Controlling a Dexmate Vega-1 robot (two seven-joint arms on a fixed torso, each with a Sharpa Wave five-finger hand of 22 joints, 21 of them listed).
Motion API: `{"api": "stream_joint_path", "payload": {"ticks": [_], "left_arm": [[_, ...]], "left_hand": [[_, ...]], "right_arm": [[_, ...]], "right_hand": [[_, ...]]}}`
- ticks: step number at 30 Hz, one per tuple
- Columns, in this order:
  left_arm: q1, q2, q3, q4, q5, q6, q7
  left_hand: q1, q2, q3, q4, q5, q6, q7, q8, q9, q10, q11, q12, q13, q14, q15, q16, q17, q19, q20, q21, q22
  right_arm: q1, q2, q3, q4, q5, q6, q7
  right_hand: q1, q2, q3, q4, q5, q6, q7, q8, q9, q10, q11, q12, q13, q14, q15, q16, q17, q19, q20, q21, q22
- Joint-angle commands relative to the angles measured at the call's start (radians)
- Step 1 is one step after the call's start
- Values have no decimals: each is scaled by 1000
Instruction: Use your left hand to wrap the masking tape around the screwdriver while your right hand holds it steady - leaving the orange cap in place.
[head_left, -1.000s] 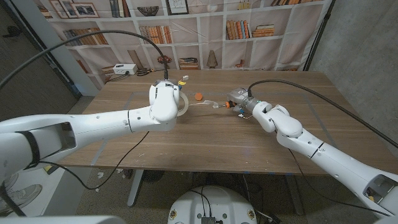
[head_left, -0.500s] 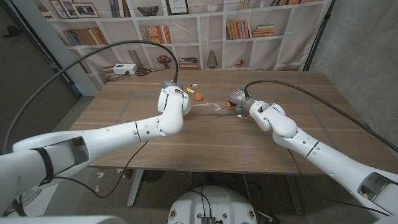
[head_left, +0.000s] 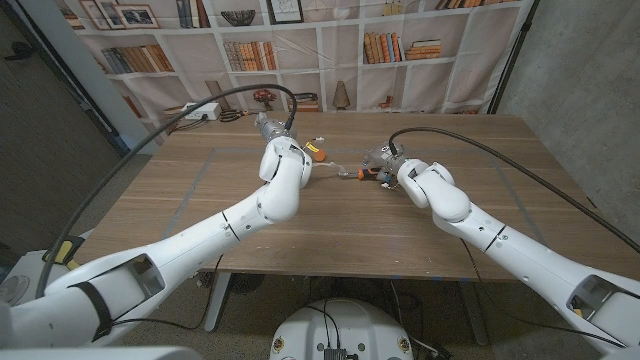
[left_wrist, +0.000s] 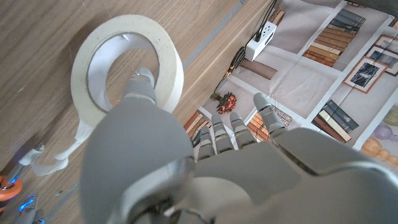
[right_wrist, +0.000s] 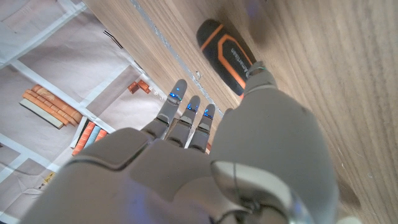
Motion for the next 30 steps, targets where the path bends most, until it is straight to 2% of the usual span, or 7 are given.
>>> {"api": "stream_joint_path", "payload": {"ticks": [1, 8, 12, 14, 19, 24, 30], "left_arm": [[108, -82, -147, -6, 95, -123, 59], [156, -99, -194, -36, 78, -104, 157], [204, -105, -241, -76, -34, -65, 291], [232, -103, -274, -111, -131, -55, 363], [311, -98, -379, -199, -450, -62, 595], [384, -89, -469, -250, -729, -115, 828], [439, -82, -585, -281, -1066, -198, 940]], "left_hand": [[-14, 8, -13, 8, 14, -15, -9, 7, 1, -37, 13, 2, -6, -33, 18, 5, 0, -11, 0, -10, 2], [-49, 30, -28, 37, 21, -24, -24, 11, 1, -53, 9, 9, -14, -42, 16, 14, -1, -8, -10, -20, 3], [-100, 66, -45, 79, 20, -9, -29, 21, 0, -29, -5, 28, -25, -10, 1, 34, -3, 23, -17, -21, 4], [-125, 113, -44, 105, 10, 32, -37, 35, -2, 2, -19, 41, -35, 30, -18, 50, -5, 52, -16, -21, 4], [-162, 119, -60, 124, -30, 85, -48, 44, -5, 57, -18, 60, -49, 73, -29, 59, -13, 79, -24, -30, 2], [-175, 119, -66, 126, -55, 108, -57, 45, -7, 81, -24, 67, -57, 104, -35, 66, -17, 85, -20, -37, 2], [-213, 115, -83, 140, -92, 81, -75, 25, -9, 63, -5, 55, -69, 87, -27, 52, -20, 72, -13, -59, 2]], "right_arm": [[2, 18, 39, -30, -19, -37, 111], [-34, 13, 96, -68, 36, -59, 64], [-74, 7, 153, -98, 126, -62, -14], [-98, 4, 196, -112, 213, -50, -57], [-161, 9, 308, -126, 461, -4, -199], [-208, 25, 378, -114, 674, 55, -349], [-235, 36, 415, -78, 885, 149, -476]], "right_hand": [[-44, -40, -56, 19, 25, -81, 1, 3, 0, -68, -6, 0, -13, -67, -123, 4, -19, -34, -12, -53, 2], [-71, -52, -86, 32, 44, -95, 8, 13, -1, -90, 1, 6, -21, -92, -108, 10, -28, -27, -9, -74, 3], [-79, 39, -66, 58, 65, -75, 36, 26, -2, -79, 36, 18, -32, -86, -81, 28, -34, 19, 34, -82, 3], [-69, 72, -54, 58, 75, -56, 63, 33, -3, -59, 69, 26, -39, -70, -57, 36, -43, 57, 70, -84, 2], [-78, 92, -49, 65, 80, -23, 85, 42, -4, -48, 95, 29, -48, -63, -40, 37, -56, 68, 99, -98, 0], [-123, 98, -61, 88, 71, -17, 94, 40, -4, -46, 109, 28, -54, -54, -32, 39, -65, 73, 107, -111, 1], [-195, 96, -87, 118, 52, -35, 95, 28, -4, -89, 105, 12, -69, -91, -25, 19, -91, 57, 85, -143, 1]]}}
